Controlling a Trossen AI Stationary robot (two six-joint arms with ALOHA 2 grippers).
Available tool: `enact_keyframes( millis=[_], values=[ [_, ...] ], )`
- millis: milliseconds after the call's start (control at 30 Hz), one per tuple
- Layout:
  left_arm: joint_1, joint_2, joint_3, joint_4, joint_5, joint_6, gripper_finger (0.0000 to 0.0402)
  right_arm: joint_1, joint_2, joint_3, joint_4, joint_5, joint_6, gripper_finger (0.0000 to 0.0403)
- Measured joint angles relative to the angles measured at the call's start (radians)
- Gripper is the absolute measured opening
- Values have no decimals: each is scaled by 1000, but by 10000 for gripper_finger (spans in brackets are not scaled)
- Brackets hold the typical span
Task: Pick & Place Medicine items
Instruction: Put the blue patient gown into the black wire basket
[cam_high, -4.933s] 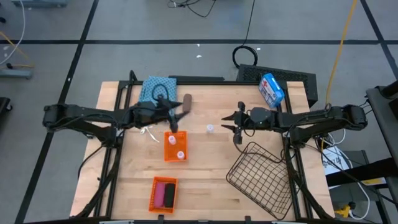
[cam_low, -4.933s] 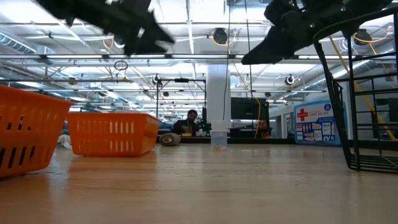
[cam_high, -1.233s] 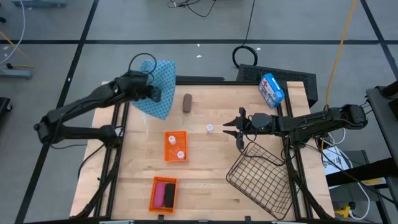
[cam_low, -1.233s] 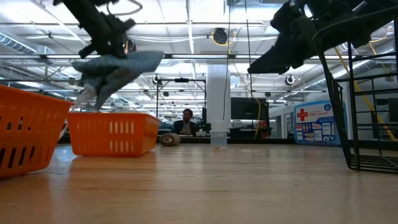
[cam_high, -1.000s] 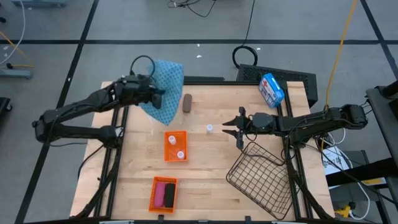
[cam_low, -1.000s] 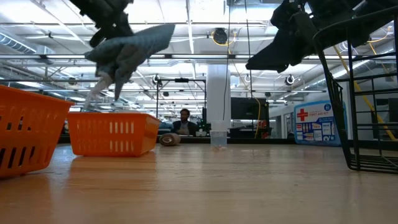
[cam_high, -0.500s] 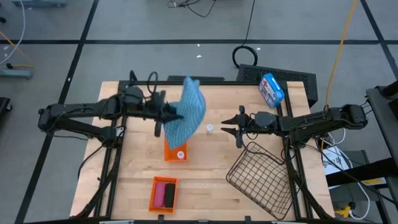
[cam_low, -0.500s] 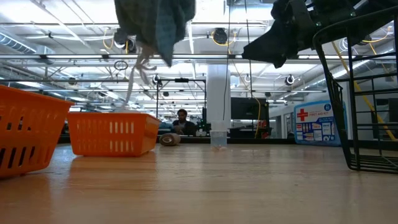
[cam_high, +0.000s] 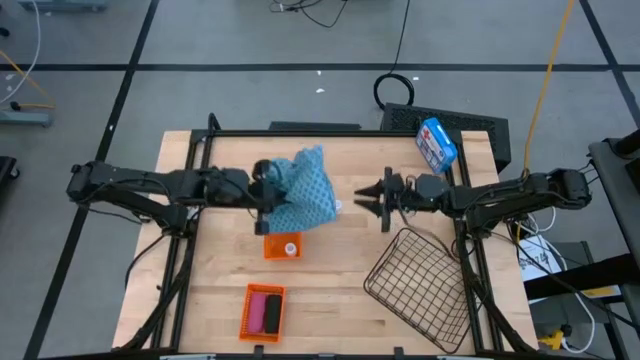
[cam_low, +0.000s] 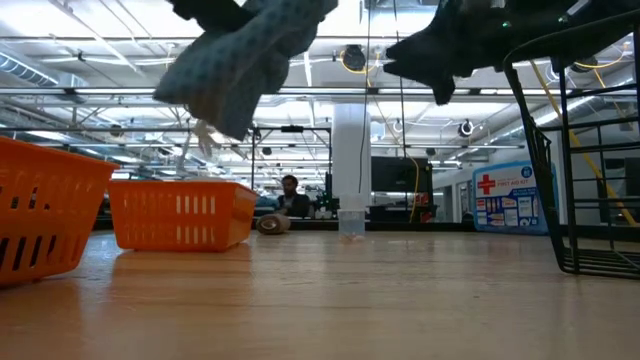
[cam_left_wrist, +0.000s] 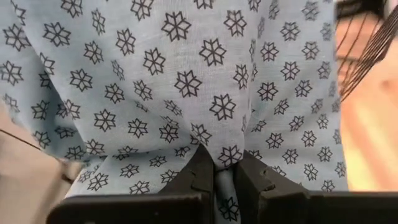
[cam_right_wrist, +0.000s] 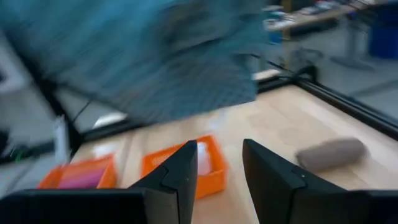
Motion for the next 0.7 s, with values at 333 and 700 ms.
enact_keyframes(
  millis=[333,700],
  values=[
    [-36,116,101,-170,-126,66,25,-119,8,1,114,-256,256,231],
    [-35,319,372,-433,-230,157,25,-113,138,188,49,-330,364,341]
  ],
)
